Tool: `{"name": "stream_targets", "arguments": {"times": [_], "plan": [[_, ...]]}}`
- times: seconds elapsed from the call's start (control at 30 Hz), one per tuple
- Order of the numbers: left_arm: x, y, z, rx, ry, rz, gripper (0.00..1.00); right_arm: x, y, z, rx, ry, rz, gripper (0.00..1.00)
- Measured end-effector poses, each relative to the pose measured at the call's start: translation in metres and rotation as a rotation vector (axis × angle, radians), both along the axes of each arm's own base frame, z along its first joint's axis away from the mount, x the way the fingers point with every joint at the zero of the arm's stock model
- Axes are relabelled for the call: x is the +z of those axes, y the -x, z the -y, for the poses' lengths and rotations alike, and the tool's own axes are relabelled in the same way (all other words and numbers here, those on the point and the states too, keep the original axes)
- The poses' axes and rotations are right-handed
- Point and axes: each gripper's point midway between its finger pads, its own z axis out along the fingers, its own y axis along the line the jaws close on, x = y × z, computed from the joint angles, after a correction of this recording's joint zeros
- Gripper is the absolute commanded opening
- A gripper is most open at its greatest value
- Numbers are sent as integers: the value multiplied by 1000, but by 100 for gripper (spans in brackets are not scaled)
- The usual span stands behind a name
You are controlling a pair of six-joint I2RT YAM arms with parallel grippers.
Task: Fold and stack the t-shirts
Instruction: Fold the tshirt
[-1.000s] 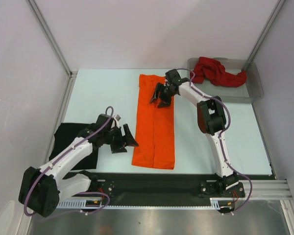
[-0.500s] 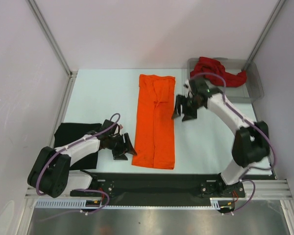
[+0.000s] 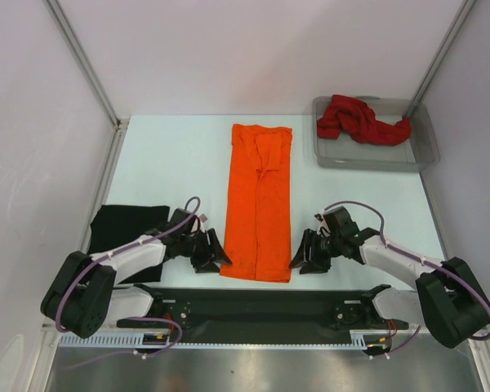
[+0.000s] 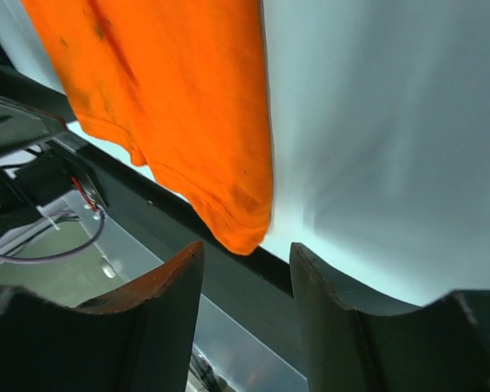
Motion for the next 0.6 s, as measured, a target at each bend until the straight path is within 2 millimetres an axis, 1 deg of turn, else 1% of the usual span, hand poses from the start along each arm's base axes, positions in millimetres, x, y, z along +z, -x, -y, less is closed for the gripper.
{"name": "stream_targets", "arguments": {"times": [0.13,0.23,0.33,0.47,0.6], "plan": [[-1,1,-1,7,-1,1,54,-5,0,-5,-28,-37,1,48],[-2,1,-2,15,-7,0,53,-9,2,-6,-41,-53,-2,46],[-2,2,-3,22,-17,7,52,-12,7,-9,-38,-58,-14,44],[-3,2,-5,30,-34,13,49,-16,12,-15,-23,-60,-31,39],[-5,2,-6,32,-40,10,46,-21,19,-19,-36,-68,-64,40]]}}
